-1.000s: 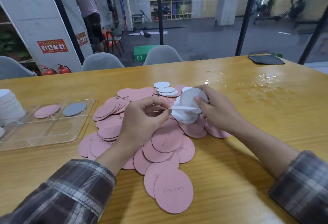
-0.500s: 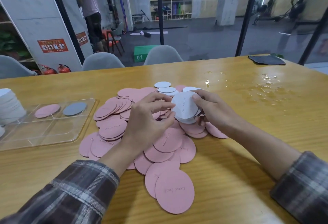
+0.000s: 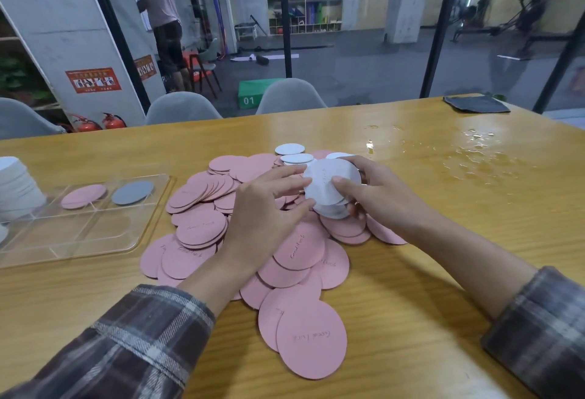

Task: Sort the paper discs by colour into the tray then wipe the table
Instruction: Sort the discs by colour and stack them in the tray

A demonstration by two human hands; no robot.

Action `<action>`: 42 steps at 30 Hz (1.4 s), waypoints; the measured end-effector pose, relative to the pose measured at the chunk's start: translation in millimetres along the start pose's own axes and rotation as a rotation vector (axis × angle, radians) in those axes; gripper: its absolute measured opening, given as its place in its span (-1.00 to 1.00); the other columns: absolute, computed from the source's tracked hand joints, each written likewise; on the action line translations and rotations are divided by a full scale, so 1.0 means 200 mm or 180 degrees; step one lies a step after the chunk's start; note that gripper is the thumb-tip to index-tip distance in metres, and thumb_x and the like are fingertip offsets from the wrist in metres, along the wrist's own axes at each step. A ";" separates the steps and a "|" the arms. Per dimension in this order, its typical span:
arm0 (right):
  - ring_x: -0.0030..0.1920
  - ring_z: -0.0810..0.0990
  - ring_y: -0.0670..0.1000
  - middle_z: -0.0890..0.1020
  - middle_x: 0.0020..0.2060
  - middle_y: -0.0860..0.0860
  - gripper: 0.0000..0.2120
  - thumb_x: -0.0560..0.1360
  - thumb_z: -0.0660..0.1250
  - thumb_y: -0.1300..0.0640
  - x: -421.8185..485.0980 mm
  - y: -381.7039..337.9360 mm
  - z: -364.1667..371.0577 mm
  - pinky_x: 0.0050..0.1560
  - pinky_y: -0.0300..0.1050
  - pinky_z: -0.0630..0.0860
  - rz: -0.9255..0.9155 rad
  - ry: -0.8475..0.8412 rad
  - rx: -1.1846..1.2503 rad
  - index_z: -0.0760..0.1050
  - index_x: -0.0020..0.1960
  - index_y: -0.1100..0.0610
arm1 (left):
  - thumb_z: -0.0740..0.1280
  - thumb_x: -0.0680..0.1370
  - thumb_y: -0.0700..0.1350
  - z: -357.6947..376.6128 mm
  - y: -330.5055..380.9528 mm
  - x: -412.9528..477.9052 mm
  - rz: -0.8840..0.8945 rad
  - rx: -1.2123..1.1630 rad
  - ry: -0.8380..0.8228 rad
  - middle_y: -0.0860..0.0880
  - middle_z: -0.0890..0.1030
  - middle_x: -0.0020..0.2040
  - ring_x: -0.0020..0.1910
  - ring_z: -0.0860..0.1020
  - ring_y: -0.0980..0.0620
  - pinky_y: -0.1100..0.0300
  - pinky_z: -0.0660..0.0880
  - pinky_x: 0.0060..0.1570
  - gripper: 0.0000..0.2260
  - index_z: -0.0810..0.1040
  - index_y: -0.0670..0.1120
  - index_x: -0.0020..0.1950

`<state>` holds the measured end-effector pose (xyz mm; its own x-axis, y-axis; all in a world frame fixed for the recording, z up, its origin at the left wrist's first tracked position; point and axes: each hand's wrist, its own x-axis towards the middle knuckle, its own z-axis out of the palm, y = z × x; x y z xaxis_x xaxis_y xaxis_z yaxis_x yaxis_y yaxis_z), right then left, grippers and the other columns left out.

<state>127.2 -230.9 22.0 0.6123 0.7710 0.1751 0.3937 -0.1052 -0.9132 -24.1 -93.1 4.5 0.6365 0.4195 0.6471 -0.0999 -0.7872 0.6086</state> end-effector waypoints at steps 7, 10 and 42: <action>-0.38 0.55 -0.10 0.61 -0.16 -0.03 -0.75 0.65 0.31 0.07 0.01 0.03 0.01 -0.39 -0.14 0.47 -0.0093 -0.0021 -0.0086 0.50 0.33 0.02 | 0.67 0.37 -0.10 0.06 -0.01 0.01 0.0219 0.0287 0.0094 0.00 0.70 0.04 -0.07 0.65 0.12 0.39 0.55 0.02 -0.76 0.75 -0.14 -0.04; -0.37 0.55 -0.15 0.61 -0.13 -0.08 -0.74 0.66 0.29 0.07 0.03 0.05 0.00 -0.33 -0.17 0.47 -0.0153 0.0051 -0.0251 0.49 0.34 0.01 | 0.65 0.41 -0.01 0.06 -0.03 0.01 0.0265 0.0379 -0.0046 0.05 0.68 0.04 -0.04 0.62 0.15 0.37 0.51 0.01 -0.71 0.72 -0.09 0.04; -0.43 0.56 -0.12 0.56 -0.12 -0.02 -0.79 0.70 0.18 0.11 0.06 0.10 -0.12 -0.46 -0.27 0.44 -0.0144 0.0231 -0.0666 0.45 0.31 0.00 | 0.55 0.49 -0.28 -0.02 -0.02 0.04 -0.0108 -0.0401 -0.0305 -0.02 0.63 -0.19 -0.26 0.56 -0.01 0.12 0.55 -0.19 -0.85 0.75 -0.04 -0.03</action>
<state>158.4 -239.7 15.0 0.6356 0.7314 0.2470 0.5508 -0.2055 -0.8089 -21.4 -85.6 9.0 0.7106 0.3951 0.5822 -0.1685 -0.7078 0.6860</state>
